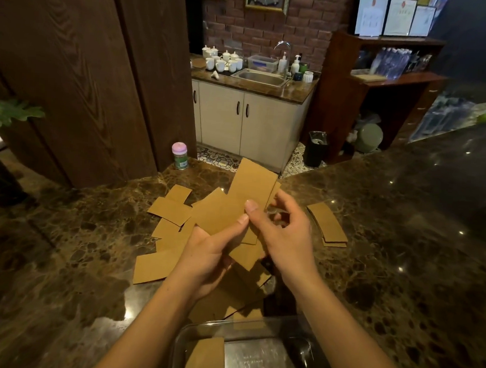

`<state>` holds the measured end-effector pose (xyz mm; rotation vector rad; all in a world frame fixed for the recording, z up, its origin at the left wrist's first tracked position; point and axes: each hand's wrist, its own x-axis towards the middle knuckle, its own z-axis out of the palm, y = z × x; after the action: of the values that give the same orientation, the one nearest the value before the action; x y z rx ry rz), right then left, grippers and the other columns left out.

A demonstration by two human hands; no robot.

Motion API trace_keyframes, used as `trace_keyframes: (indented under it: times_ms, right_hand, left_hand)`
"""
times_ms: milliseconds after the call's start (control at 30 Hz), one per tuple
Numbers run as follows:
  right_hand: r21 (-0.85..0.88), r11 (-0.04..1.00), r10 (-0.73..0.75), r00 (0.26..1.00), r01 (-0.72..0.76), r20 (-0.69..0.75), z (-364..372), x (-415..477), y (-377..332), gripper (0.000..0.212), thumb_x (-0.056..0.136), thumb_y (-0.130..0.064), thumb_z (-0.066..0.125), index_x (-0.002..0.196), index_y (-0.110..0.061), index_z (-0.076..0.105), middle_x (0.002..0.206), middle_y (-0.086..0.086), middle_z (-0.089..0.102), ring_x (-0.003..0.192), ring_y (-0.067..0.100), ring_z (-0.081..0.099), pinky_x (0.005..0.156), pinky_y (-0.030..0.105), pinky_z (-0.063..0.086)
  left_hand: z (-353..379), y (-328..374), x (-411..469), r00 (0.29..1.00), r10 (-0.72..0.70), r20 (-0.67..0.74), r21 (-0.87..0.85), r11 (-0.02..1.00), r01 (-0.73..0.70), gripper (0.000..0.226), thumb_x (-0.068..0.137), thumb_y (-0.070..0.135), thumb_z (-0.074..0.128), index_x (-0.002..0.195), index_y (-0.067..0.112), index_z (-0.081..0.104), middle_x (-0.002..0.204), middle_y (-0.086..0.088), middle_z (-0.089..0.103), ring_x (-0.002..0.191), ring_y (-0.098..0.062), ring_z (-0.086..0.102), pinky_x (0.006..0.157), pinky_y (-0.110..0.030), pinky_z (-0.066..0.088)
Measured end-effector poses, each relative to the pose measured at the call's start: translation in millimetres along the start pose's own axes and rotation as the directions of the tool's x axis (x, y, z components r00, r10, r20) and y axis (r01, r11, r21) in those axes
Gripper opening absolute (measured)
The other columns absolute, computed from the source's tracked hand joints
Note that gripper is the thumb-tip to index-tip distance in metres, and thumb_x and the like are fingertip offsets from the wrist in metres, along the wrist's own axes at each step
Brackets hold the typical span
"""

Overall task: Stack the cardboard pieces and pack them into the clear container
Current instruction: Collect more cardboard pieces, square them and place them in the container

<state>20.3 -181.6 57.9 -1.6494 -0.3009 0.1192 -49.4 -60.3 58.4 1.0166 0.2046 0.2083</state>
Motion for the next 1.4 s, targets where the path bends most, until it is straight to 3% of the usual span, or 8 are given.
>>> trace_keyframes:
  times_ms: [100, 233, 333, 533, 800, 1000, 1167, 1400]
  right_hand:
    - [0.161, 0.987, 0.008, 0.996, -0.022, 0.088, -7, 5, -6, 0.071, 0.078, -0.039, 0.087, 0.142, -0.031, 0.056, 0.120, -0.009, 0.073, 0.108, 0.005, 0.072, 0.081, 0.026, 0.062]
    - [0.071, 0.997, 0.000, 0.993, -0.008, 0.122, -12, 14, -8, 0.091, 0.063, -0.044, 0.097, 0.142, -0.044, 0.053, 0.124, -0.008, 0.069, 0.112, 0.013, 0.069, 0.092, 0.046, 0.062]
    - [0.033, 0.999, -0.018, 1.000, 0.018, 0.018, -16, 21, -8, 0.086, 0.066, -0.036, 0.097, 0.140, -0.041, 0.054, 0.122, -0.013, 0.067, 0.110, 0.007, 0.067, 0.092, 0.041, 0.061]
    - [0.107, 0.994, 0.024, 0.967, 0.003, -0.252, -35, 31, -8, 0.070, 0.079, -0.023, 0.090, 0.139, -0.030, 0.056, 0.117, -0.011, 0.066, 0.107, 0.006, 0.065, 0.085, 0.029, 0.059]
    - [0.358, 0.927, 0.191, 0.960, -0.108, -0.205, -42, 32, -7, 0.045, 0.088, -0.014, 0.082, 0.126, -0.026, 0.062, 0.120, 0.000, 0.064, 0.112, 0.021, 0.067, 0.090, 0.042, 0.062]
    - [0.077, 0.994, 0.069, 0.984, -0.083, 0.163, -52, 33, -22, 0.046, 0.087, -0.014, 0.080, 0.129, -0.031, 0.069, 0.122, -0.001, 0.062, 0.110, 0.021, 0.065, 0.085, 0.037, 0.062]
    - [-0.321, 0.938, 0.058, 0.859, 0.127, 0.508, -41, 38, -32, 0.045, 0.086, -0.028, 0.084, 0.128, -0.030, 0.070, 0.108, -0.006, 0.072, 0.093, 0.011, 0.071, 0.076, 0.030, 0.062]
    - [-0.395, 0.907, 0.162, 0.742, 0.148, 0.651, -29, 45, -32, 0.015, 0.088, -0.024, 0.082, 0.102, -0.019, 0.078, 0.092, -0.001, 0.078, 0.083, 0.010, 0.072, 0.072, 0.022, 0.056]
  left_hand:
    - [-4, -2, -2, 0.999, -0.009, 0.038, 0.044, 0.999, 0.008, 0.025, 0.083, 0.005, 0.078, 0.104, 0.020, 0.077, 0.104, -0.017, 0.074, 0.088, -0.029, 0.072, 0.063, -0.043, 0.064]
    - [-9, -4, -3, 0.997, -0.050, 0.061, 0.118, 0.992, 0.043, 0.039, 0.084, 0.004, 0.077, 0.121, 0.009, 0.066, 0.107, -0.020, 0.070, 0.093, -0.031, 0.068, 0.071, -0.051, 0.063]
    - [-15, -2, -2, 0.992, -0.122, 0.014, 0.033, 0.992, 0.122, 0.048, 0.082, 0.013, 0.072, 0.129, 0.008, 0.060, 0.115, -0.020, 0.070, 0.104, -0.038, 0.068, 0.092, -0.067, 0.054]
    - [-29, 6, -1, 0.985, -0.146, 0.089, -0.151, 0.976, 0.159, 0.047, 0.098, 0.006, 0.055, 0.145, 0.005, 0.048, 0.131, -0.030, 0.065, 0.115, -0.042, 0.069, 0.097, -0.050, 0.057]
    - [-35, 2, 2, 0.991, -0.135, 0.007, -0.085, 0.987, 0.136, 0.048, 0.091, 0.004, 0.063, 0.137, 0.006, 0.051, 0.125, -0.027, 0.069, 0.098, -0.040, 0.075, 0.081, -0.045, 0.063]
    - [-40, -2, 4, 0.992, -0.124, -0.015, 0.275, 0.954, 0.123, 0.038, 0.089, 0.000, 0.072, 0.124, 0.000, 0.058, 0.108, -0.022, 0.075, 0.094, -0.033, 0.076, 0.077, -0.034, 0.061]
    - [-35, 0, 6, 0.958, -0.200, 0.204, 0.542, 0.838, 0.059, 0.035, 0.085, -0.002, 0.077, 0.116, 0.004, 0.063, 0.103, -0.010, 0.077, 0.094, -0.025, 0.075, 0.081, -0.033, 0.061]
    - [-30, 0, 2, 0.934, -0.221, 0.282, 0.560, 0.828, 0.027, 0.020, 0.088, -0.006, 0.072, 0.103, 0.003, 0.063, 0.073, 0.006, 0.070, 0.062, -0.002, 0.066, 0.056, -0.015, 0.050]
